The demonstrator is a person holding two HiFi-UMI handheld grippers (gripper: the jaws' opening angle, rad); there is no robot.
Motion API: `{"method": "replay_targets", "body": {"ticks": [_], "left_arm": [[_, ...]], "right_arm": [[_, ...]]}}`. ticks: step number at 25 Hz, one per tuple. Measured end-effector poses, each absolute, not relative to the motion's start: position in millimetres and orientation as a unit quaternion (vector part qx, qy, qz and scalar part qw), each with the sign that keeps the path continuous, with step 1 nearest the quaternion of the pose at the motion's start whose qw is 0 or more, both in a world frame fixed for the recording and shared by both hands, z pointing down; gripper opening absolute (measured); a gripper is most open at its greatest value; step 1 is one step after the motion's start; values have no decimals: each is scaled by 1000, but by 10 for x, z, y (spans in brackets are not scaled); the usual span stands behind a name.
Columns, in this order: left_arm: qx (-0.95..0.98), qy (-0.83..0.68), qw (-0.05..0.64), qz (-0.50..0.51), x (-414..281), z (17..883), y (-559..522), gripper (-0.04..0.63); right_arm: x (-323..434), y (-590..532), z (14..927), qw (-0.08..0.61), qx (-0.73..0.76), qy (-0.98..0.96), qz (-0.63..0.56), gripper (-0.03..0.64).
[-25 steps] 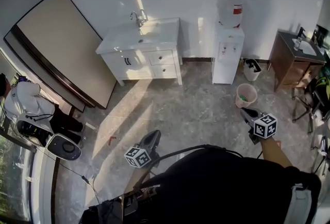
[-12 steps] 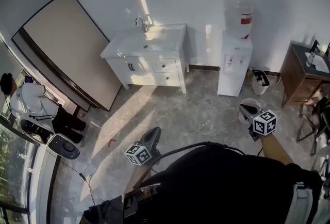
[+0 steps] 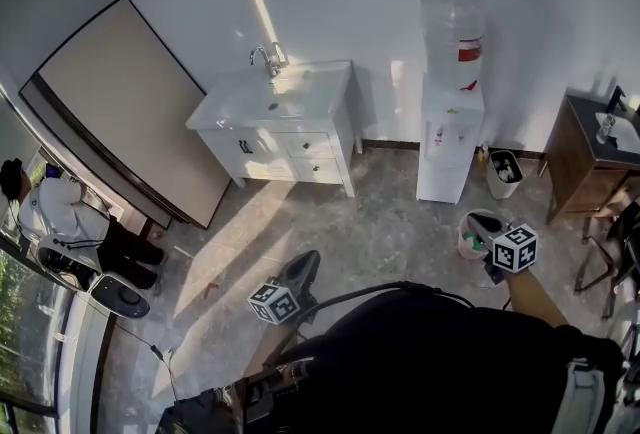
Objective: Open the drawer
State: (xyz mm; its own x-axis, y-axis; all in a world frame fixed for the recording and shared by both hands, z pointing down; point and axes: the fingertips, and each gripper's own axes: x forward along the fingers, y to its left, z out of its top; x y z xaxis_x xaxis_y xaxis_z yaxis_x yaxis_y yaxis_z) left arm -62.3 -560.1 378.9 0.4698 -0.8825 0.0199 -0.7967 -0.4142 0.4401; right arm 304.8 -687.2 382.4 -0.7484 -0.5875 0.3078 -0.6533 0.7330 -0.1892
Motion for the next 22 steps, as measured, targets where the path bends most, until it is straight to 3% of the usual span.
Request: {"method": "replay_targets", "body": {"ticks": [9, 22], "left_arm": [[847, -473, 215, -115, -881, 3974, -6277, 0], [873, -431, 204, -100, -2387, 3841, -7368, 0]], "right_arm": [[2934, -7268, 3924, 122, 375, -906, 154, 2], [1411, -8052, 3706, 115, 404, -896, 144, 2]]}}
